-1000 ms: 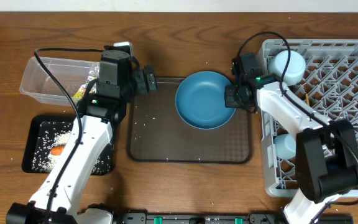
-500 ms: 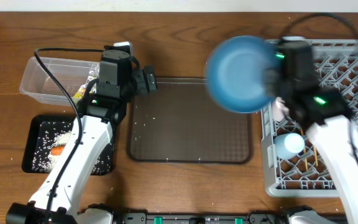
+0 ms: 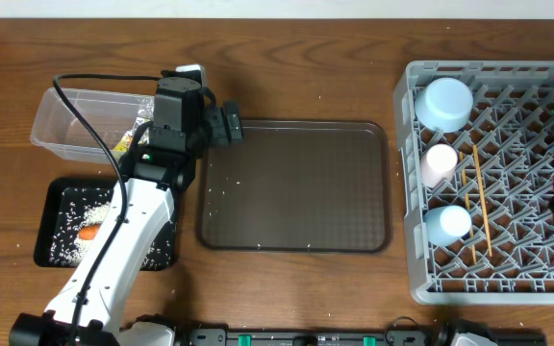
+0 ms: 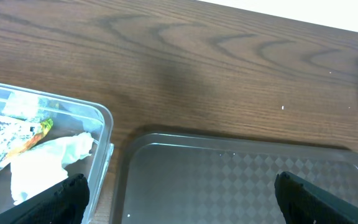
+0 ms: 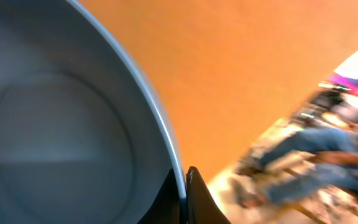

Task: Sort waste into correct bins and load items into the dishwasher rack

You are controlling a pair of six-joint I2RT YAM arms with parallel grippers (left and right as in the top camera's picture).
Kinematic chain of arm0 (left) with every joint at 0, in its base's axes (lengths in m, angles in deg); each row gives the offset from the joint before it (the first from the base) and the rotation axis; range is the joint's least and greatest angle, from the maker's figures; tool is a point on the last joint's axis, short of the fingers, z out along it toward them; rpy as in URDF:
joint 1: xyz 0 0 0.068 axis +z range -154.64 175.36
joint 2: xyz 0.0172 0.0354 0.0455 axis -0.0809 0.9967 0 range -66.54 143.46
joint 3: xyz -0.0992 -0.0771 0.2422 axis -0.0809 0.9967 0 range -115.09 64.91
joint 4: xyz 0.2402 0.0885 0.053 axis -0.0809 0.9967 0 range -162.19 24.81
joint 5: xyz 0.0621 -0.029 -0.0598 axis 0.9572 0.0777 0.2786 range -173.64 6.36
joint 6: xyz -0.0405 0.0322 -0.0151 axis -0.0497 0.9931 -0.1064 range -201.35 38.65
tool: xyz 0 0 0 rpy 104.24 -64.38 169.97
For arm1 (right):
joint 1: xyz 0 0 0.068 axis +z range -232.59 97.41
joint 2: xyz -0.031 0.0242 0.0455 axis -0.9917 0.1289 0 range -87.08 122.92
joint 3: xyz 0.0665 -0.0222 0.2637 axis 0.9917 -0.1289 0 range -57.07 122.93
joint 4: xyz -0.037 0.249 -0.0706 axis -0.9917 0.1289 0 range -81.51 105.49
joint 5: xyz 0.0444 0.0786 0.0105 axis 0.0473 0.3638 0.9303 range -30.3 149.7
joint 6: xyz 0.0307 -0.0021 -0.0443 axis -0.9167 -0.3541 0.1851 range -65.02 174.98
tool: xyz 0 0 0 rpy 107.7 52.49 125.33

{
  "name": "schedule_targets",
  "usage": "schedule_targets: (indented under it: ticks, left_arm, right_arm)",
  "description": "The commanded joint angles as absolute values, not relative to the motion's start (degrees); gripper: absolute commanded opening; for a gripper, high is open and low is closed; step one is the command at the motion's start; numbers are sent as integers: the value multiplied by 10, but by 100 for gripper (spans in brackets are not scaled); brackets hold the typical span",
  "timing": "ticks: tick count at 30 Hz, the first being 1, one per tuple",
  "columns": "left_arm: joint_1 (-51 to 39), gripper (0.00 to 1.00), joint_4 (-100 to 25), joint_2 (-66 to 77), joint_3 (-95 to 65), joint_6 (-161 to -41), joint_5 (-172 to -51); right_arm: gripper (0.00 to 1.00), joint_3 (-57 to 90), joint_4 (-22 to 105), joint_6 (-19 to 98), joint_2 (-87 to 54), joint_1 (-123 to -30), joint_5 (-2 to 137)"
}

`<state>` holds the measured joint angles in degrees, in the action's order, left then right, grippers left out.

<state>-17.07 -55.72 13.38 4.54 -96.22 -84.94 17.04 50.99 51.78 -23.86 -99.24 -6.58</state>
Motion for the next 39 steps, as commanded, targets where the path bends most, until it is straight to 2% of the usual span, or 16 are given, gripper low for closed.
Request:
schedule_targets:
  ticks: [1, 9, 21, 27, 39]
  left_arm:
    - [-169, 98, -558, 129, 46, -965, -844]
    - [-169, 98, -559, 129, 46, -965, -844]
    - [-169, 98, -561, 129, 46, -965, -844]
    - [-169, 98, -561, 129, 46, -965, -844]
    - [-169, 98, -561, 129, 46, -965, -844]
  right_arm:
    - [1, 177, 492, 582, -211, -1031, -178]
    - [1, 177, 477, 758, -116, -1101, -199]
    - [1, 177, 455, 768, -25, -1103, -198]
    - [1, 177, 455, 819, 22, -1103, -199]
    - [1, 176, 445, 799, 56, -1076, -193]
